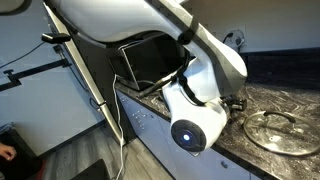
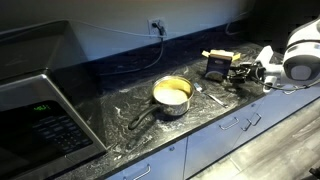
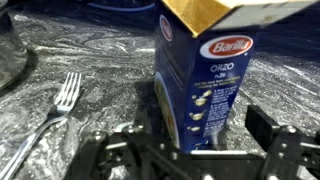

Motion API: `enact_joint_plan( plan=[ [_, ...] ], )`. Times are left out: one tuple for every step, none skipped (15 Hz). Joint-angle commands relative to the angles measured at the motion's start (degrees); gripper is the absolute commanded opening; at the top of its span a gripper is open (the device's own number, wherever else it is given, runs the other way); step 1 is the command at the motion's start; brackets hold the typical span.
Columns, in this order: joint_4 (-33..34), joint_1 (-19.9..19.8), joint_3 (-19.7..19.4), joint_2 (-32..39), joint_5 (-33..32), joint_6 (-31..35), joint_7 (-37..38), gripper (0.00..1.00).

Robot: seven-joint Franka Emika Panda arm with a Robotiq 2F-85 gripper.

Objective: Pour the contents from the blue box into the pot

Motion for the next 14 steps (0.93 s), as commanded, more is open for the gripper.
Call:
enact_joint_plan(
  plan=[
    [2.8,-0.3,0.2,1.8,-1.2,0.0,-0.9,1.00],
    [3.3,-0.3,0.3,2.2,-2.0,0.2,-0.6,1.00],
    [3.9,-0.2,0.4,2.6,-3.1,0.5,-0.3,1.00],
    [4.5,0.0,0.4,3.1,-4.1,0.7,-0.1,1.00],
    [5.0,0.0,0.5,3.5,-5.1,0.8,0.1,1.00],
    [5.6,0.1,0.5,4.0,-6.3,1.0,0.3,1.00],
    [6.0,0.2,0.5,4.4,-7.1,1.1,0.5,1.00],
    [6.5,0.2,0.5,4.8,-8.1,1.2,0.7,1.00],
    [7.0,0.2,0.5,5.1,-8.9,1.3,0.8,1.00],
    [7.3,0.2,0.5,5.4,-9.6,1.4,0.9,1.00],
    [7.6,0.2,0.5,5.7,-10.4,1.5,1.1,0.88],
    [7.9,0.2,0.4,5.9,-11.1,1.5,1.1,0.74],
    [8.1,0.2,0.4,6.1,-11.6,1.6,1.1,0.66],
    [8.3,0.2,0.4,6.3,-12.1,1.7,1.1,0.58]
  ],
)
